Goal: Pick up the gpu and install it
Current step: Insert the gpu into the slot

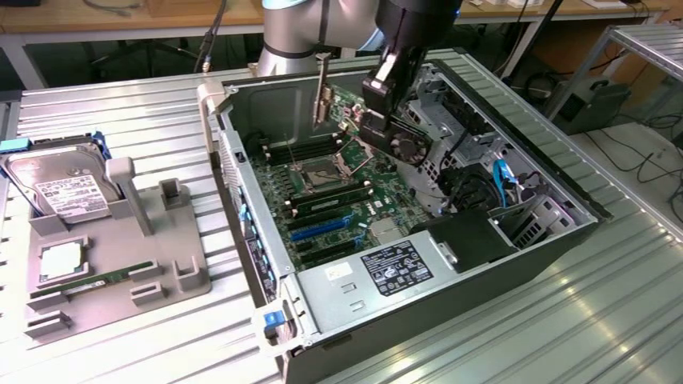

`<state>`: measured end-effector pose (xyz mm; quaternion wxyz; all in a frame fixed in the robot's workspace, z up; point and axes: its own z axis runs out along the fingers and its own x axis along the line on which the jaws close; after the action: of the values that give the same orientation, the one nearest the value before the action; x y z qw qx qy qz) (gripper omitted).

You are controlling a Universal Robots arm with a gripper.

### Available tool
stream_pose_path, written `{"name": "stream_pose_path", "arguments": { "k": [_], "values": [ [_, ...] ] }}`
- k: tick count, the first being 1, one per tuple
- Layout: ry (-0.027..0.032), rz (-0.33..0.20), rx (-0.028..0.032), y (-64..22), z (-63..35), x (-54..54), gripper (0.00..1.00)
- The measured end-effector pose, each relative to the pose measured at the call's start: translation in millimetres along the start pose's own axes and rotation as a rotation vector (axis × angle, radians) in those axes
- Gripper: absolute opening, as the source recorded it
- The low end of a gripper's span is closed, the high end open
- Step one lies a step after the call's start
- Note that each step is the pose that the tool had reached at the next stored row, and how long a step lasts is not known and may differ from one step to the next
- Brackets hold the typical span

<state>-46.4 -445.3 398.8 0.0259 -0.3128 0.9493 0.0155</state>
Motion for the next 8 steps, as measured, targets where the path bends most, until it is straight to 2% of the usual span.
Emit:
{"name": "stream_pose_path", "arguments": {
  "k": [8],
  "values": [
    [-0.0143, -0.150, 0.0032, 0.0, 1.7, 0.1, 0.26]
  ]
}}
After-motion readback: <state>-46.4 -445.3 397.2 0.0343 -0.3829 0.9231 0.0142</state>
